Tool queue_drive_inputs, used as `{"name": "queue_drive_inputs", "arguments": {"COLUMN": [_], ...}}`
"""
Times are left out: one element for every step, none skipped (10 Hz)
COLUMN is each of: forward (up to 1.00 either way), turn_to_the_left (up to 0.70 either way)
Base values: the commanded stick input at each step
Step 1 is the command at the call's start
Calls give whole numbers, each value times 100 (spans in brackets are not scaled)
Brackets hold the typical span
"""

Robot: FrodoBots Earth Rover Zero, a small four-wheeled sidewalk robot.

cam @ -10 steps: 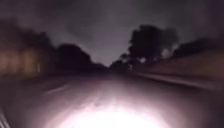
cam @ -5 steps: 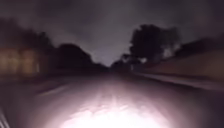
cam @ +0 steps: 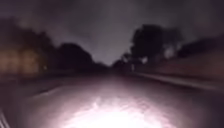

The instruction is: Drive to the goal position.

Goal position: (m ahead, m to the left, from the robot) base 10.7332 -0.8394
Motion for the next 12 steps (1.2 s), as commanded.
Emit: {"name": "queue_drive_inputs", "arguments": {"forward": [70, 70, 70, 70, 70, 70, 70, 70, 70, 70, 70, 70], "turn_to_the_left": [0, 0, 0, 0, 0, 0, 0, 0, 0, 0, 0, 0]}}
